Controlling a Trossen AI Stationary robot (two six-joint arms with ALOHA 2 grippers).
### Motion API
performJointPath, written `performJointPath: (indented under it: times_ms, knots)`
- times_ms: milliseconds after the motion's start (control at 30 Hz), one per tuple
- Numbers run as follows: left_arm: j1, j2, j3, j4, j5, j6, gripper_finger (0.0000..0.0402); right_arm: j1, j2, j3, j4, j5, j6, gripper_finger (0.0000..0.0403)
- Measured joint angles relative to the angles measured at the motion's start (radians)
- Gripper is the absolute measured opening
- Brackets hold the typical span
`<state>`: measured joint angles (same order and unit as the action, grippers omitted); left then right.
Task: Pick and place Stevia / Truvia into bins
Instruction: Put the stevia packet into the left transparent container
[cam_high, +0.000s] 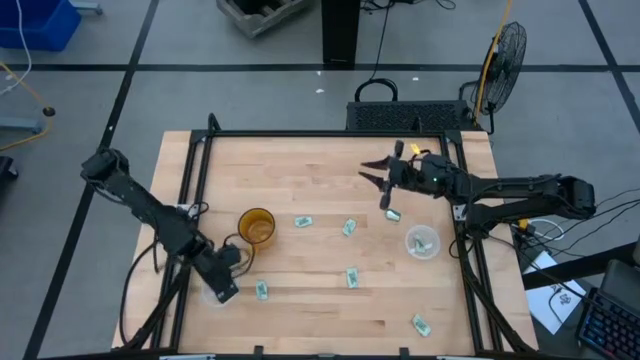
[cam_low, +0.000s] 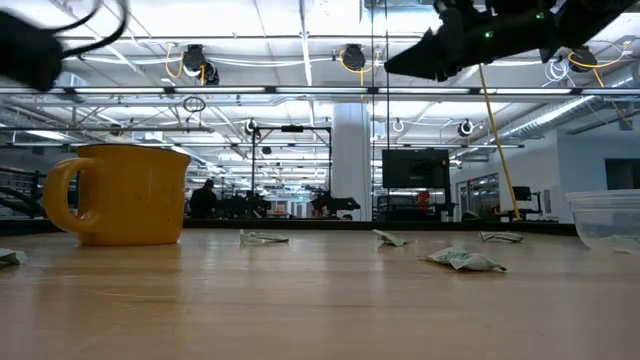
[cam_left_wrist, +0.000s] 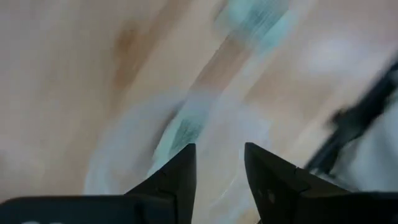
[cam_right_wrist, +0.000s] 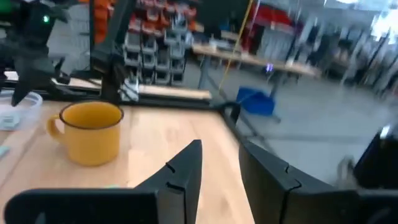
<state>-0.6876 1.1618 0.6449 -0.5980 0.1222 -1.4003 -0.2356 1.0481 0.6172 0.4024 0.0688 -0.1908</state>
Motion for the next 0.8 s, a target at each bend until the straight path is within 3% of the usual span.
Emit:
performJointPath:
  times_ms: [133, 333, 567, 667, 800]
  knots:
    - [0.085, -0.081, 0.047, 0.080, -0.113, 0.209, 0.0140, -0.003, 0.023, 0.060, -0.209, 0.036, 0.106, 0.0102]
    - [0.167, -0.162, 0.207, 0.079, -0.260, 0.569, 0.0140, -0.003, 0.099, 0.096, -0.318, 0.034, 0.081, 0.0103]
    - [0.252, -0.164, 0.277, 0.074, -0.540, 1.040, 0.0140, -0.003, 0.196, 0.154, -0.361, 0.035, 0.058, 0.0103]
    - [0.352, -0.128, 0.276, 0.069, -0.528, 1.128, 0.0140, -0.003, 0.228, 0.164, -0.347, 0.035, 0.100, 0.0103]
    - [0.494, -0.035, 0.274, 0.078, -0.432, 1.187, 0.0140, -0.003, 0.263, 0.165, -0.299, 0.035, 0.139, 0.0103]
